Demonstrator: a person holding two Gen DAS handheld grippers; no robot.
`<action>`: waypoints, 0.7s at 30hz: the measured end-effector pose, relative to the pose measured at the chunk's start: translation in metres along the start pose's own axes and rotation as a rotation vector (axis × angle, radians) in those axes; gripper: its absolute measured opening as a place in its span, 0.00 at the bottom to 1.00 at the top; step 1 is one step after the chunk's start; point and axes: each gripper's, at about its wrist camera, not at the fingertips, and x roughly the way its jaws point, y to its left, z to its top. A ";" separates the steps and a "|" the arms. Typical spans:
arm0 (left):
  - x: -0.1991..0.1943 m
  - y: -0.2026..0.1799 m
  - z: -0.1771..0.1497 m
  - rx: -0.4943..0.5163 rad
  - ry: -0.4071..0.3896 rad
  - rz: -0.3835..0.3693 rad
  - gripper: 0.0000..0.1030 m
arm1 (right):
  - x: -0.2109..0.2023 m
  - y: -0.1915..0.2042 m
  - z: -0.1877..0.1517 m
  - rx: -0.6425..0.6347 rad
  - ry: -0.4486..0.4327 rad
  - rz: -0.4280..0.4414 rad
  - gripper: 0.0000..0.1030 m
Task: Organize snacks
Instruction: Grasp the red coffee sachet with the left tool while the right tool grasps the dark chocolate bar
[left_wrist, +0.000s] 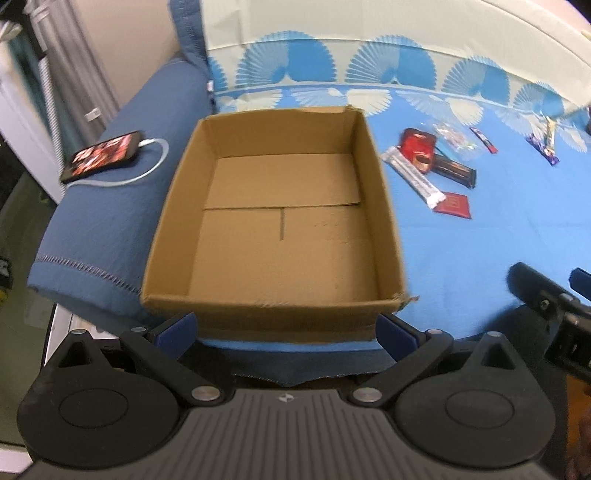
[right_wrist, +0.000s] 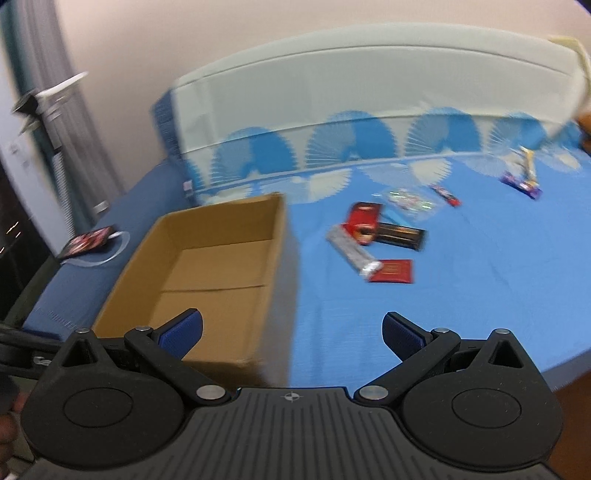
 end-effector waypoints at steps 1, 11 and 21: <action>0.002 -0.006 0.005 0.009 0.003 -0.002 1.00 | 0.002 -0.011 0.001 0.022 0.001 -0.022 1.00; 0.037 -0.084 0.089 0.126 0.005 -0.037 1.00 | 0.041 -0.119 0.020 0.121 0.000 -0.242 1.00; 0.168 -0.184 0.225 0.329 0.093 -0.136 1.00 | 0.198 -0.190 0.069 -0.048 0.089 -0.149 1.00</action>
